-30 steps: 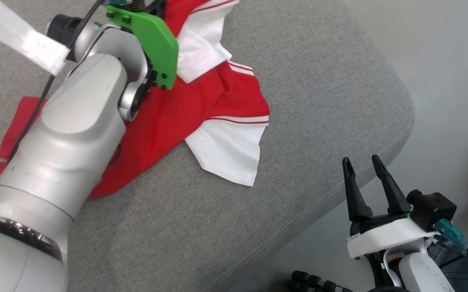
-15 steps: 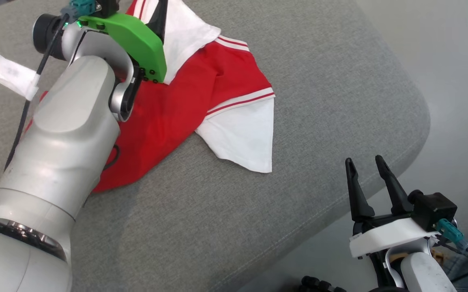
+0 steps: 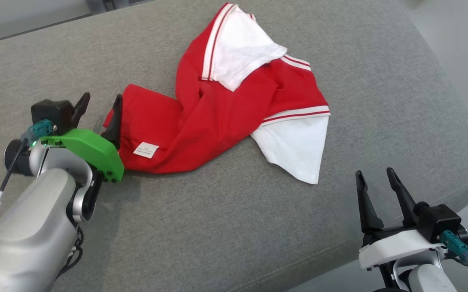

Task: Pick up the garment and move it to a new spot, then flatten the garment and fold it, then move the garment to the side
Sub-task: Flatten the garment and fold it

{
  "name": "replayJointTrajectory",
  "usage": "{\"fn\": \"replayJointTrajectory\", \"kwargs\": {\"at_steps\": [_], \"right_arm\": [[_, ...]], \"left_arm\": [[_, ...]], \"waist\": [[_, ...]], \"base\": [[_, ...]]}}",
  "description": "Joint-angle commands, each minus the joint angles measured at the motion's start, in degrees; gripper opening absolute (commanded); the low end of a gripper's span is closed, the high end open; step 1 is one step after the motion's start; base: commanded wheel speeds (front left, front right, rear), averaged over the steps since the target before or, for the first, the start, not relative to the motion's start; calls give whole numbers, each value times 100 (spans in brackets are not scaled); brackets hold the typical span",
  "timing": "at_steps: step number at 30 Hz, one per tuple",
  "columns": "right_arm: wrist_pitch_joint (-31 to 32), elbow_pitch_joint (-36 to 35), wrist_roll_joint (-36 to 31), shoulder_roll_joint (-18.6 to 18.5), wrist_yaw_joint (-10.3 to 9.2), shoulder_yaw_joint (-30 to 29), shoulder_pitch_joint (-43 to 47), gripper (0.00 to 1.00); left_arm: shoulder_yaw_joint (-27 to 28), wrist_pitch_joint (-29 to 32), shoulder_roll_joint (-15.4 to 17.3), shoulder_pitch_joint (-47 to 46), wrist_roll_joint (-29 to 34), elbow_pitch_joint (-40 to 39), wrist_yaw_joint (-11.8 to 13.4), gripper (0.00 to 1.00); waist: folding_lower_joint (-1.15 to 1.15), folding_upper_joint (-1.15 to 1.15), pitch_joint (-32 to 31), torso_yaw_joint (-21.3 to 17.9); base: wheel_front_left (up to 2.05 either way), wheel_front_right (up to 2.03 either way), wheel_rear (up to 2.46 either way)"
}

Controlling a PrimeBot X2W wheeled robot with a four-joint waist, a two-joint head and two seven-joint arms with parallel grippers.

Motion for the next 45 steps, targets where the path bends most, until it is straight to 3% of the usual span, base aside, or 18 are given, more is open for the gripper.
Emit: {"fn": "replayJointTrajectory", "kwargs": {"at_steps": [1, 8, 17, 26, 29, 32, 34, 36, 38, 43, 45], "right_arm": [[-3, 7, -44, -16, -4, -18, 61, 100], [-3, 32, -98, -17, -4, 22, -7, 100], [-3, 63, -112, -16, -4, 94, -119, 100], [-3, 81, -23, -15, -4, 161, -162, 100], [-3, 77, 11, -15, -4, 173, -150, 100], [-3, 75, 26, -15, -4, 165, -136, 100], [-3, 72, 32, -15, -4, 158, -118, 100], [-3, 67, 36, -15, -4, 152, -94, 100], [-3, 66, 36, -15, -4, 144, -71, 100], [-2, 73, 41, -15, -4, 126, -65, 100], [-2, 76, 37, -15, -4, 126, -81, 100]], "left_arm": [[46, 67, 137, 262, -77, -215, 120, 100], [60, 475, 398, 823, -327, -903, 381, 100], [37, 804, 307, 746, -523, -1407, 445, 100], [-81, 1014, 87, 376, -486, -1051, 358, 100], [-104, 1021, 49, 315, -466, -841, 326, 89], [-127, 1007, 68, 280, -442, -631, 311, 91], [-139, 995, 75, 295, -446, -506, 282, 80], [-147, 981, 76, 314, -464, -421, 253, 49], [-153, 956, 65, 321, -471, -342, 216, 42], [-184, 939, 11, 289, -482, -242, 152, 0], [-200, 938, -9, 255, -466, -232, 131, 0]], "waist": [[0, 0, -278, 458], [0, 0, -286, 707], [0, 0, -220, 722], [0, 0, -76, 467], [0, 0, -52, 367], [0, 0, -45, 286], [0, 0, -49, 248], [0, 0, -58, 222], [0, 0, -70, 210], [0, 0, -85, 220], [0, 0, -84, 235]], "base": [[0, 0, 0], [0, 0, 0], [0, 0, 0], [0, 0, 0], [0, 0, 0], [0, 0, 0], [0, 0, 0], [0, 0, 0], [0, 0, 0], [0, 0, 0], [0, 0, 0]]}}
